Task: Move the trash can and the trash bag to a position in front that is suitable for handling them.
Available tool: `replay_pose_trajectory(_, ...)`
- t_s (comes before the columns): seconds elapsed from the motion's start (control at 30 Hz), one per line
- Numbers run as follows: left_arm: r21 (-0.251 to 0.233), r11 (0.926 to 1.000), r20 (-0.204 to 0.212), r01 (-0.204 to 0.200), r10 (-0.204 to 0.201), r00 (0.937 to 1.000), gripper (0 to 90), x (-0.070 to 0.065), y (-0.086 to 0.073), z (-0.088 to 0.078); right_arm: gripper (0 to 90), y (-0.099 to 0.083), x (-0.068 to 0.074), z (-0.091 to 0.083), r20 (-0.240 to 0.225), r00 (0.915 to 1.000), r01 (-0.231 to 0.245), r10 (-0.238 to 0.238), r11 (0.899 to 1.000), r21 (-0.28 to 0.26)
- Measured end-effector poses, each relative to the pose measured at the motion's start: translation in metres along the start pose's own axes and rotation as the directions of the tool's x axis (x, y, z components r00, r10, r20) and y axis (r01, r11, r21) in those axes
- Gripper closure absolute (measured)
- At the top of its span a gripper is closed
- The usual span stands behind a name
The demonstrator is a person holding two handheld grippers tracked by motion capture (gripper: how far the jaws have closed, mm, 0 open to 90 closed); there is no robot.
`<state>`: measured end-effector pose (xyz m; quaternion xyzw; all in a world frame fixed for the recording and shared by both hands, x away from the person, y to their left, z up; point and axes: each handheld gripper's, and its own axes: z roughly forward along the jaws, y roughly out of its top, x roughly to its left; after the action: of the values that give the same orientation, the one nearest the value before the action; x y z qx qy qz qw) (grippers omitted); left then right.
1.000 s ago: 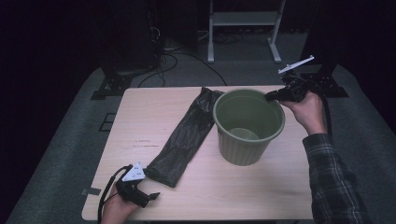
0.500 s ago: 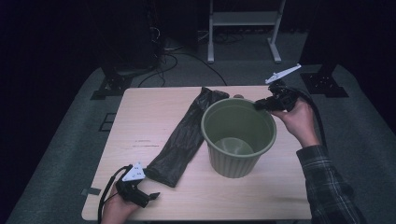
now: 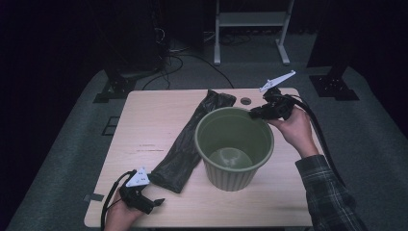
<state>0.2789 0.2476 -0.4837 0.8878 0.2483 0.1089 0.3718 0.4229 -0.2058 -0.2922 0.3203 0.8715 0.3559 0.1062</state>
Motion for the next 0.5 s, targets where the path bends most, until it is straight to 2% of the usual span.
replay_pose_trajectory(0.33, 0.0, 1.0, 0.0, 0.0, 0.0, 1.0, 0.0, 0.0, 0.0, 0.0, 80.1, 0.008, 0.015, 0.01, -0.022, 0.9995, 0.025, -0.025, 1.0, -0.005)
replay_pose_trajectory(0.4, 0.0, 1.0, 0.0, 0.0, 0.0, 1.0, 0.0, 0.0, 0.0, 0.0, 77.2, 0.009, 0.015, 0.01, -0.025, 0.9991, 0.033, -0.034, 0.999, -0.012)
replay_pose_trajectory(0.47, 0.0, 1.0, 0.0, 0.0, 0.0, 1.0, 0.0, 0.0, 0.0, 0.0, 57.0, 0.008, 0.015, 0.009, -0.029, 0.9993, 0.022, -0.023, 1.0, -0.022)
replay_pose_trajectory(0.5, 0.0, 1.0, 0.0, 0.001, -0.001, 1.0, 0.0, 0.0, 0.0, 0.0, 51.8, 0.008, 0.014, 0.008, -0.025, 0.9995, 0.018, -0.018, 0.999, -0.032)
